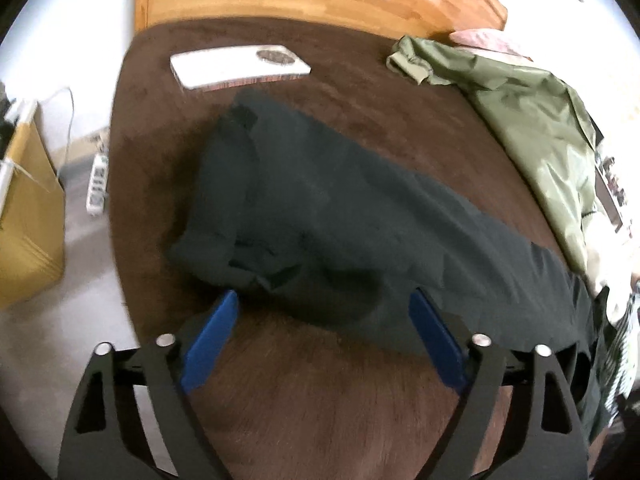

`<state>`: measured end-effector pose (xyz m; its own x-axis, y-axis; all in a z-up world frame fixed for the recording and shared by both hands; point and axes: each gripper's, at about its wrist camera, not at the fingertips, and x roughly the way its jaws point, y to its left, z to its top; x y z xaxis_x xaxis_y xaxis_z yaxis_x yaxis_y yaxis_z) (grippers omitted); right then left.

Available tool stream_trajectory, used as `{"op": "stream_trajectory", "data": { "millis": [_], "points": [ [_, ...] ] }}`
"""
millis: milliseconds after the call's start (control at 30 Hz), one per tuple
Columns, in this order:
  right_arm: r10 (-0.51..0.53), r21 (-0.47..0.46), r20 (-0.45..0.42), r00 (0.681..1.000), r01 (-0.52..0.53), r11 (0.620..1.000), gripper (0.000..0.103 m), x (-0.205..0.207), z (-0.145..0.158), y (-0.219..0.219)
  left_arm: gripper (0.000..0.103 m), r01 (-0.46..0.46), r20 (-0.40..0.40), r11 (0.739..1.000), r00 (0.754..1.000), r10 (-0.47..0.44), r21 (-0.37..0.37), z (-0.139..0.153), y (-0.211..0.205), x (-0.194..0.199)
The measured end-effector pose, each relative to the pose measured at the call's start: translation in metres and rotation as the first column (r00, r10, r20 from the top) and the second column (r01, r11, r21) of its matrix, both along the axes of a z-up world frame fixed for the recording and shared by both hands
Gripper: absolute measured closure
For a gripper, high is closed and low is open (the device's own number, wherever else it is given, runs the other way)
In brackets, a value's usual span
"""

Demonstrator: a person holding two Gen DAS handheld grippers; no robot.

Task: Fold large clothes
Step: 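Grasp the other sleeve cuff of the black jacket with the left tool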

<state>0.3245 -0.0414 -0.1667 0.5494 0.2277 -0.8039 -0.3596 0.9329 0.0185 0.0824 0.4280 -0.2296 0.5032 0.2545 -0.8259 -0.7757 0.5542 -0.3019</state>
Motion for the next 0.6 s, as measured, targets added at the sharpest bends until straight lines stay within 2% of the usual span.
{"op": "stream_trajectory", "data": {
  "millis": [133, 200, 233, 267, 300, 333, 367, 433, 600],
  "points": [
    [-0.006, -0.002, -0.013, 1.000, 0.006, 1.000, 0.010, 0.006, -0.013, 0.005, 0.024, -0.031, 0.036, 0.999, 0.999, 0.032, -0.018, -0.010, 0.005, 0.006],
    [-0.015, 0.002, -0.029, 0.999, 0.015, 1.000, 0.010, 0.010, -0.023, 0.007, 0.031, -0.038, 0.039, 0.999, 0.999, 0.038, 0.005, -0.010, 0.004, 0.007],
    [-0.018, -0.003, -0.041, 0.999, 0.018, 1.000, 0.010, 0.012, -0.030, 0.010, 0.046, -0.038, 0.030, 0.999, 0.999, 0.038, 0.022, -0.011, 0.003, 0.007],
    [-0.019, -0.005, -0.046, 0.999, 0.019, 1.000, 0.010, 0.014, -0.034, 0.013, 0.056, -0.045, 0.030, 0.999, 0.999, 0.044, 0.024, -0.012, 0.004, 0.007],
    [-0.019, -0.006, -0.051, 0.999, 0.019, 1.000, 0.010, 0.017, -0.039, 0.016, 0.060, -0.055, 0.049, 0.998, 0.997, 0.054, 0.015, -0.013, 0.006, 0.005],
    [-0.019, -0.005, -0.054, 0.998, 0.019, 1.000, 0.010, 0.019, -0.042, 0.019, 0.073, -0.057, 0.075, 0.998, 0.996, 0.056, 0.002, -0.014, 0.008, 0.003],
    [-0.018, 0.000, -0.057, 0.998, 0.018, 1.000, 0.010, 0.022, -0.046, 0.025, 0.080, -0.053, 0.094, 0.999, 0.994, 0.054, -0.010, -0.014, 0.010, 0.002],
    [-0.021, 0.012, -0.060, 0.998, 0.022, 1.000, 0.010, 0.029, -0.051, 0.035, 0.088, -0.046, 0.132, 0.999, 0.990, 0.049, -0.024, -0.012, 0.011, 0.000],
    [-0.037, 0.009, -0.073, 0.997, 0.038, 0.999, 0.010, 0.048, -0.064, 0.056, 0.093, -0.031, 0.194, 0.999, 0.981, 0.024, 0.031, 0.013, 0.003, 0.004]
  ]
}}
